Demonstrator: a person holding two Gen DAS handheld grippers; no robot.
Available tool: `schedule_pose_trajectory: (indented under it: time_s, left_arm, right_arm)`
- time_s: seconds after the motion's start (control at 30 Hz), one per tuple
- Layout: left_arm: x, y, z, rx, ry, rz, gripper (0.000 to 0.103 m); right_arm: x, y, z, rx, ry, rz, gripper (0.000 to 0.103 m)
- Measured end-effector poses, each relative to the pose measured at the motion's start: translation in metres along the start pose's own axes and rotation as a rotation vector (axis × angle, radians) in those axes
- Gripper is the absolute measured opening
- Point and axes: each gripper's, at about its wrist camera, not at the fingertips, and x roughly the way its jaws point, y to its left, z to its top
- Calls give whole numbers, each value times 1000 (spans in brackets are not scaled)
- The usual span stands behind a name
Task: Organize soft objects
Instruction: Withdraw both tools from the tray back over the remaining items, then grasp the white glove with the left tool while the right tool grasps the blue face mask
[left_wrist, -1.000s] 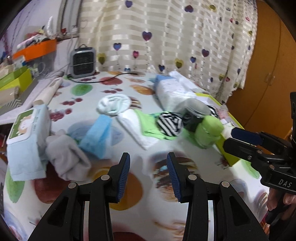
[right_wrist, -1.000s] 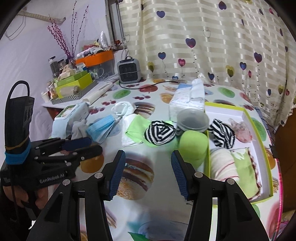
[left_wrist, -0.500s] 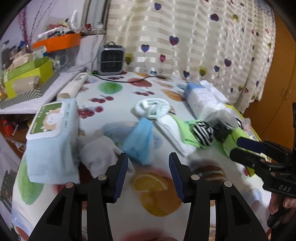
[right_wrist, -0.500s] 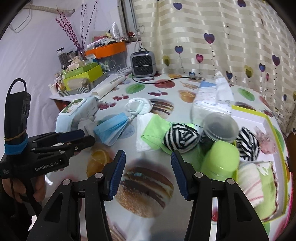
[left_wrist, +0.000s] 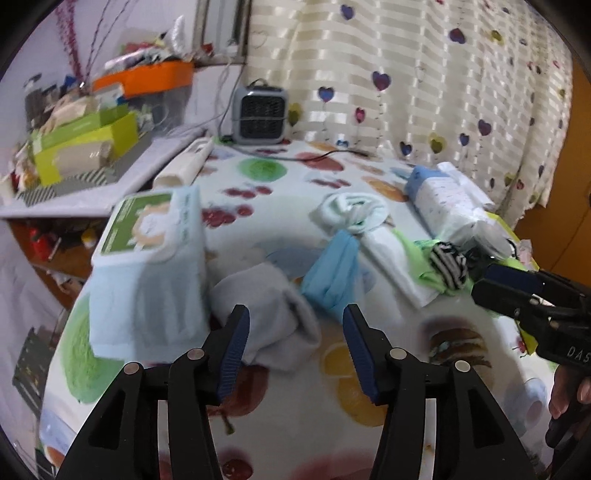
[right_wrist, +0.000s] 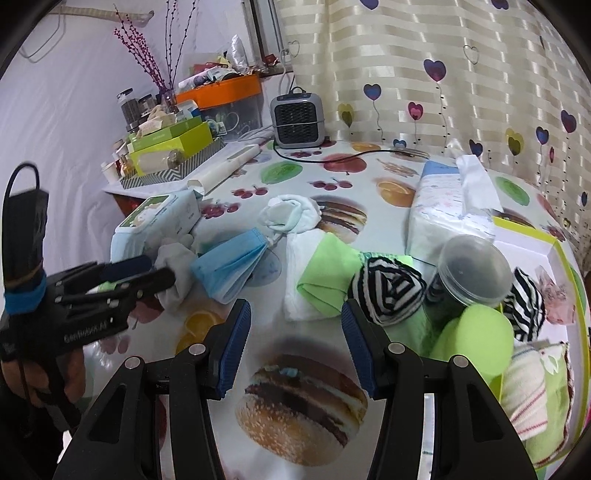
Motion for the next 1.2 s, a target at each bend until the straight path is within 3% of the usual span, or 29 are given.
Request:
schedule_pose_trajectory:
  time_s: [0.13,0.43,0.57,0.93,1.2]
  left_arm:
    - [14,7,-2,-28,37,24,52]
    - [25,-1,-4,-6,35,32,50]
    - [27,3,-5,-18,48,27,12]
    - [3,5,-25,-8,53,-57,5]
    - [-8,17,-35,-22,52,-30,6]
  right_arm:
    - [11,6,6,-9,11,19,52]
    - [26,17,14,-28,26,44,52]
    - [31,20,19,-34,29,57,52]
    - [63,34,34,-33,81,125,52]
    - [96,46,39,-2,164,127,52]
